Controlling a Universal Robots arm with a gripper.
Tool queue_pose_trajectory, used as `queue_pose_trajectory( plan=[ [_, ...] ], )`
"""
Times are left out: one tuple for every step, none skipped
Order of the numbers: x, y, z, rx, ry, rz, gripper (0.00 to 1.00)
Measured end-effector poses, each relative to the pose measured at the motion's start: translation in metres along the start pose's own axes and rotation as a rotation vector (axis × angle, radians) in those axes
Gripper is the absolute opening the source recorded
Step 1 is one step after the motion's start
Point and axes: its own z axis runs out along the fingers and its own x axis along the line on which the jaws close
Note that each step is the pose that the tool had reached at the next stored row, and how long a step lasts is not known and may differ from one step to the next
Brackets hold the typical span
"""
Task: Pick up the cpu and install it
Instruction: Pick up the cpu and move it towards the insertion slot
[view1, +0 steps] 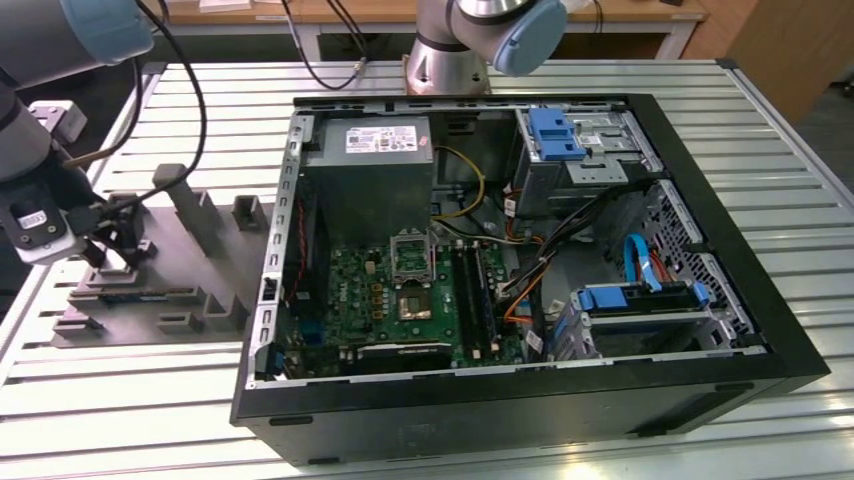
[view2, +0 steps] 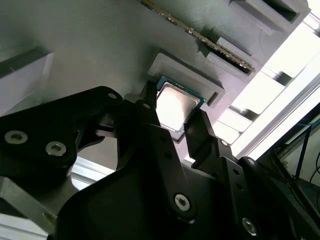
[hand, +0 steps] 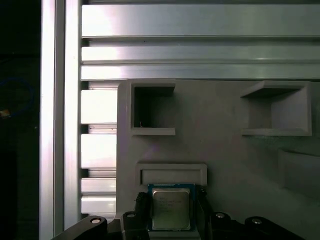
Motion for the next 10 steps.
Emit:
queue_pose_trajectory(
  plan=[
    [0.0,0.0,-0.0007,0.0,-0.0001,0.0,0.47],
    [0.0,0.0001,-0.0016,0.0,0.0001,0.0,0.47],
    [0.0,0.0001,-0.0025,0.0,0.0,0.0,0.47],
    [0.0,0.0001,-0.0033,0.0,0.0001,0.0,0.47],
    [0.0,0.0002,-0.0039,0.0,-0.0001,0.0,0.47],
    [-0.0001,0.0002,-0.0045,-0.0001,-0.0001,0.0,0.47],
    [0.0,0.0002,-0.0051,0.0,0.0,0.0,0.47],
    [0.0,0.0003,-0.0058,0.0,0.0001,0.0,0.47],
    [0.0,0.0003,-0.0064,0.0,0.0,0.0,0.47],
    [-0.0001,0.0003,-0.0071,0.0,0.0,0.0,0.47]
  ],
)
